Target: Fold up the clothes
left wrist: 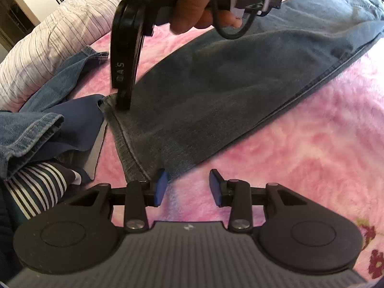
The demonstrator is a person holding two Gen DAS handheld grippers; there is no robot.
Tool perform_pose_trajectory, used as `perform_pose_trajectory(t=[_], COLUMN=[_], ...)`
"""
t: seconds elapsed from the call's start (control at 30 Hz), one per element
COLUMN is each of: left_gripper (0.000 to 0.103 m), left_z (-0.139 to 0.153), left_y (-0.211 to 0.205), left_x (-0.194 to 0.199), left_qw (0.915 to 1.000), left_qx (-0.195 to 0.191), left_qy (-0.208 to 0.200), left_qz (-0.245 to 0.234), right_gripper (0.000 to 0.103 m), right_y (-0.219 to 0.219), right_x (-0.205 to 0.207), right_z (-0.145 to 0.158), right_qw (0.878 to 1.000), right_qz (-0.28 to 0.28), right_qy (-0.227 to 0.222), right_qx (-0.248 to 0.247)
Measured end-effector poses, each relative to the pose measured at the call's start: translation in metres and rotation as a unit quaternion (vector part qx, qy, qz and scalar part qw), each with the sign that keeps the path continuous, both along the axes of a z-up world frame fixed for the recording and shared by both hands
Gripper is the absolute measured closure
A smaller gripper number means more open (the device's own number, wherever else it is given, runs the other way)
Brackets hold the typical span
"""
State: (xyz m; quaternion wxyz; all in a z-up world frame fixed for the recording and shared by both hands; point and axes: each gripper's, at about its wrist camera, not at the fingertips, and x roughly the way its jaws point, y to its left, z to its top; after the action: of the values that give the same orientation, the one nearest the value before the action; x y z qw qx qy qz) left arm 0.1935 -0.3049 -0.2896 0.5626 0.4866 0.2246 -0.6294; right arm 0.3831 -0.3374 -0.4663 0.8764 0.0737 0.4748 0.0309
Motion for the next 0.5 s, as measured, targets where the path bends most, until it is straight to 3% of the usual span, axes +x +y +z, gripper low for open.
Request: perform_pose_trajectory(t=[0.13, 0.33, 0.37, 0.4, 0.43, 0.47, 0.5], left_gripper=[0.069, 0.069, 0.069, 0.069, 0.069, 0.069, 0.069], left_z=[0.007, -0.008, -0.006, -0.001, 0.003, 0.007, 0.010], left_y=[-0.001, -0.008, -0.007, -0.007, -0.006, -0.007, -0.007], left_x=[0.004, 0.010, 0.010, 0.010, 0.010, 0.010, 0.009], left_qw=[0.9997, 0.9999, 0.9999, 0.9999, 0.9999, 0.9998, 0.9997], left_qx=[-0.021, -0.003, -0.003, -0.006, -0.012, -0.018, -0.023], left_qy=[0.008, 0.008, 0.007, 0.007, 0.008, 0.010, 0.010], left_qz=[0.006, 0.012, 0.010, 0.010, 0.008, 0.006, 0.003], right_gripper=[0.100, 0.100, 0.096, 0.083, 0.057, 0.046, 0.046], right_y=[-0.009, -0.025, -0.024, -0.022, -0.020, -0.018, -0.015], right_x=[0.006, 0.011, 0.007, 0.000, -0.008, -0.015, -0.025], right_z=[0.007, -0.014, -0.011, -0.005, 0.000, 0.005, 0.012], right_qw=[1.000, 0.999, 0.999, 0.998, 0.997, 0.996, 0.994], right_qz=[-0.019, -0.039, -0.047, -0.058, -0.070, -0.081, -0.095], right_qy=[-0.007, -0.006, -0.013, -0.023, -0.033, -0.043, -0.056], right_qx=[0.005, 0.014, 0.010, 0.001, -0.007, -0.016, -0.016])
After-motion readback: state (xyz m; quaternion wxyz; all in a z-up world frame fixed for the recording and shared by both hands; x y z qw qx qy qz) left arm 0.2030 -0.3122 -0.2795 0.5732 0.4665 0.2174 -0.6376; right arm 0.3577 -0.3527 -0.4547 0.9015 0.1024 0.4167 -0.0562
